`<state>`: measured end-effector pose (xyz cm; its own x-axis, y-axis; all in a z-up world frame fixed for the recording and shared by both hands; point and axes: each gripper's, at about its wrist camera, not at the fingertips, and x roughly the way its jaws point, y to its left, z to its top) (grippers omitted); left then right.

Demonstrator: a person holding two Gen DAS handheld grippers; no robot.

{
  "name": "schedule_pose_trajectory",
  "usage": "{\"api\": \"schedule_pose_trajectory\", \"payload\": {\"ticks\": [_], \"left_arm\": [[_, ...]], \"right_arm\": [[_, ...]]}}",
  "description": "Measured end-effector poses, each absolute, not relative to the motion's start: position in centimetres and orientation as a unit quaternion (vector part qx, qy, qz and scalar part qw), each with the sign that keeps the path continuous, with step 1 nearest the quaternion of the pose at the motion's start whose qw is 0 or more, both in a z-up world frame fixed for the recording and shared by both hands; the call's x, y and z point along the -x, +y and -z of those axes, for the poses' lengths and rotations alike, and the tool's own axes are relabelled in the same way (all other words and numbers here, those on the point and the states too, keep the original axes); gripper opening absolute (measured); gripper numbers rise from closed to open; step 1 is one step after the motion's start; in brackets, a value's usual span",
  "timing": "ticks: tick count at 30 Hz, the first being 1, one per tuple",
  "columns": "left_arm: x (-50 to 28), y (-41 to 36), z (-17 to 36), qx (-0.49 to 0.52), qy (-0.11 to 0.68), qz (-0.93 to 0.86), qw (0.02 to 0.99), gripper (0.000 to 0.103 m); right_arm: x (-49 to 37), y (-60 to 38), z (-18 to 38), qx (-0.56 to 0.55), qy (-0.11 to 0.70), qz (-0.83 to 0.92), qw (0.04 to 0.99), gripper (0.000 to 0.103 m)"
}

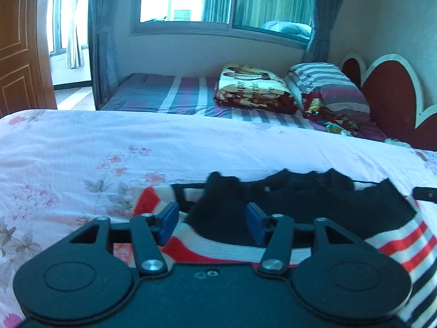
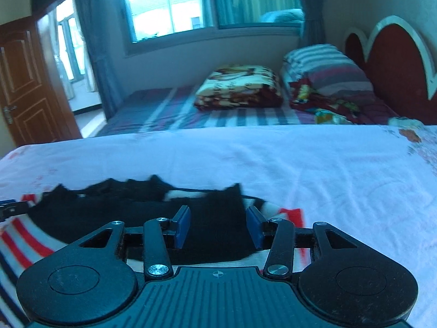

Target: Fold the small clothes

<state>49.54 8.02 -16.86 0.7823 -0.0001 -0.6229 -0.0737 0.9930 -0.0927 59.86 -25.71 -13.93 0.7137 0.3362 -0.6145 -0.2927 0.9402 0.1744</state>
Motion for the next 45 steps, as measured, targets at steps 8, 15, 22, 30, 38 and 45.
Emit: {"api": "schedule_pose_trajectory", "payload": {"ticks": [8,15,22,30,38,45], "left_arm": [[-49.7,3.0,18.1,0.058,0.359,0.028,0.931,0.055],[-49.3,3.4,20.8,0.049,0.384,0.01,0.922,0.057],[-47.5,5.4,20.4,0.048,0.382,-0.011,0.923,0.057],[-43.8,6.8,18.8,0.073,0.372,-0.032,0.925,0.054],[-41.2,2.7,18.8,0.05,0.376,0.009,0.925,0.057],[-40.3,3.6,19.9,0.045,0.382,-0.006,0.923,0.059]], "right_arm": [[-58.0,-19.7,15.4,-0.012,0.356,-0.229,0.906,0.046],[-57.7,-21.4,18.2,0.02,0.378,-0.199,0.904,0.046],[-56.5,-25.5,18.3,0.023,0.378,-0.146,0.914,0.046],[-52.8,-25.4,16.0,0.0,0.364,-0.156,0.918,0.046],[-48.6,-18.8,15.9,0.019,0.362,-0.217,0.906,0.046],[-47.6,-20.8,18.2,0.048,0.375,-0.191,0.906,0.046]]}}
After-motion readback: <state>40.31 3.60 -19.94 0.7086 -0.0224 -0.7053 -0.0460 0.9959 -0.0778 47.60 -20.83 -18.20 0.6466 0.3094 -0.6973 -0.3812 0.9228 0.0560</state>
